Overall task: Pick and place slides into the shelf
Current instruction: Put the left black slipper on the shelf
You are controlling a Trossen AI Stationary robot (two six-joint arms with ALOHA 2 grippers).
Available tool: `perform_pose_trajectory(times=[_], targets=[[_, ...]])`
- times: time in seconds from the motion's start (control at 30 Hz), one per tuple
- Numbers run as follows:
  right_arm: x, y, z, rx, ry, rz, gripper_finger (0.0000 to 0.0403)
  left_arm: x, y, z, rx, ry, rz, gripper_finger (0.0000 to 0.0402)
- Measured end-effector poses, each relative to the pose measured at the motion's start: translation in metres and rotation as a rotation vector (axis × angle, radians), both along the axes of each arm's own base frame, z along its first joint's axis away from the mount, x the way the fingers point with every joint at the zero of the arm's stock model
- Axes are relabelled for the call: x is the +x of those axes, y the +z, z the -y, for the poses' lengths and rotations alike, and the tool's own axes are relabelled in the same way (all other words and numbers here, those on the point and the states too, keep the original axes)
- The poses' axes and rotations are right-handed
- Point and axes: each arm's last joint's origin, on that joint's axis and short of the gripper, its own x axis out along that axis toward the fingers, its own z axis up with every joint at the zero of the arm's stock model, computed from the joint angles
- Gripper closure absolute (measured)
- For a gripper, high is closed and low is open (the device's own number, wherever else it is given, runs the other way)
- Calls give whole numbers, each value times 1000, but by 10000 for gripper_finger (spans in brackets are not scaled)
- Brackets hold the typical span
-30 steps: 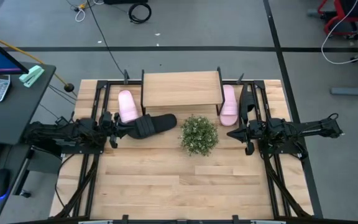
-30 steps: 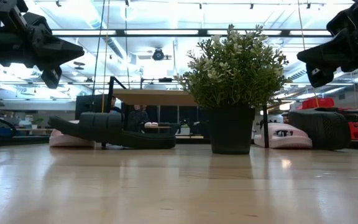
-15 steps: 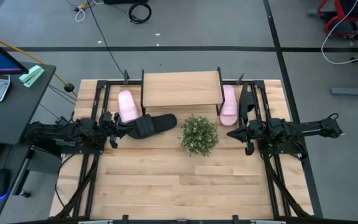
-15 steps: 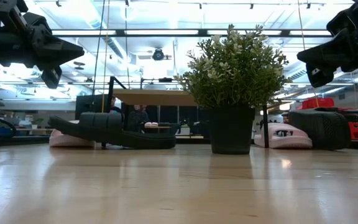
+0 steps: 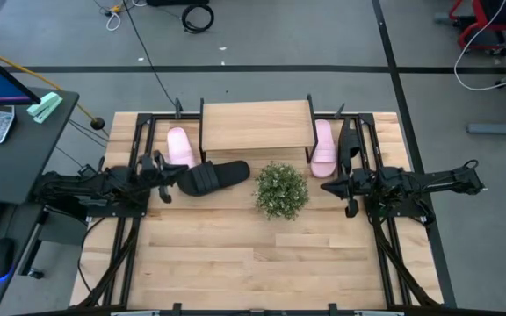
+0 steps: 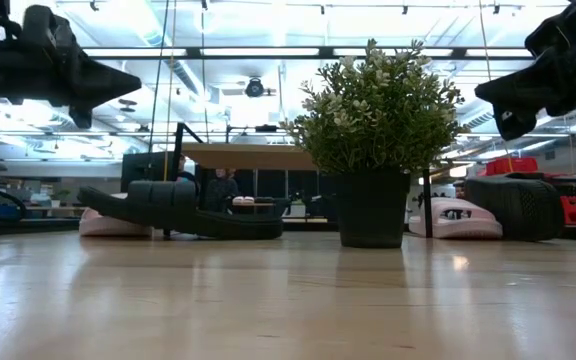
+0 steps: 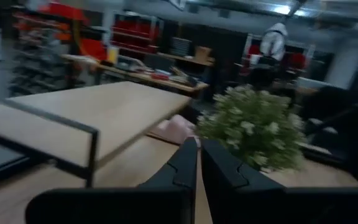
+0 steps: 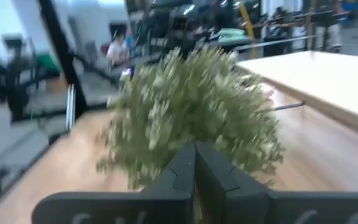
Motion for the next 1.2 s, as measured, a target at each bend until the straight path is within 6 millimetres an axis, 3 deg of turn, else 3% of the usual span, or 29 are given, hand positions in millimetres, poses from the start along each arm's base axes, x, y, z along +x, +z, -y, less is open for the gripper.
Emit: perform_pose_trajectory(times=[0.17,0.37,0.53,0.83,1.0,1.2], targets=[[0,9,1,136,-26,100,386,-2,4,-3,-128,83,97,377],[-5,34,4,153,-64,266,386,-5,20,-4,-110,135,205,381],[-11,63,13,49,-181,282,386,-5,48,-5,4,200,161,381],[-27,122,25,30,-337,188,386,22,101,-4,10,206,4,384],[-33,155,29,15,-403,81,386,31,126,-3,-222,206,-143,391],[-27,177,33,23,-446,-96,386,17,141,-2,-617,296,-316,396]])
